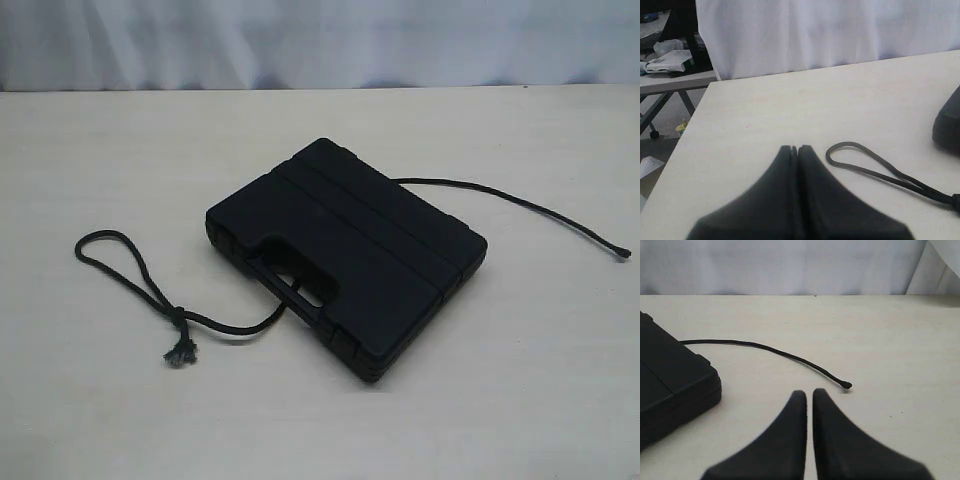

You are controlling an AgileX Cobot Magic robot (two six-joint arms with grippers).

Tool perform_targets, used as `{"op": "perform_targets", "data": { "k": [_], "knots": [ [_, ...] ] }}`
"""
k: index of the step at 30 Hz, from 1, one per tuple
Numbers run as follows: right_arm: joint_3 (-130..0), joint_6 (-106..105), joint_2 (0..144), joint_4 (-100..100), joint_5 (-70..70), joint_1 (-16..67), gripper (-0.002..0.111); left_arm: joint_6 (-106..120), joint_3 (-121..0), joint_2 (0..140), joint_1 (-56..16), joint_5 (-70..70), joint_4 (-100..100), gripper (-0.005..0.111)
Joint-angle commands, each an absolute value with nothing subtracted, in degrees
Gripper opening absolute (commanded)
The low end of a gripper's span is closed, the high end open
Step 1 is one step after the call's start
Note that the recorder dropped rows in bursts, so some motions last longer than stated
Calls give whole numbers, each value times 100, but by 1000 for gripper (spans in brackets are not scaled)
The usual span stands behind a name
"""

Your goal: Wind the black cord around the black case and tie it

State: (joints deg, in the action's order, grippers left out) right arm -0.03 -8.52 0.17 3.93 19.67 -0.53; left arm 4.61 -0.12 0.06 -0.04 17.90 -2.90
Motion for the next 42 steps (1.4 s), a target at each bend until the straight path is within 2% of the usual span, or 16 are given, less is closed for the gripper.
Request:
{"op": "perform_targets", "data": {
  "k": [1,37,39,42],
  "knots": [
    [0,-852,0,399,1936,-66,4,424,0,0,-40,1730,-335,0],
    [0,-852,0,399,1936,-66,4,439,0,0,-39,1704,-397,0],
    [0,-852,0,399,1936,-66,4,439,0,0,-39,1439,-596,0],
    [0,-852,0,399,1936,-66,4,439,0,0,-39,333,-685,0]
  ]
}}
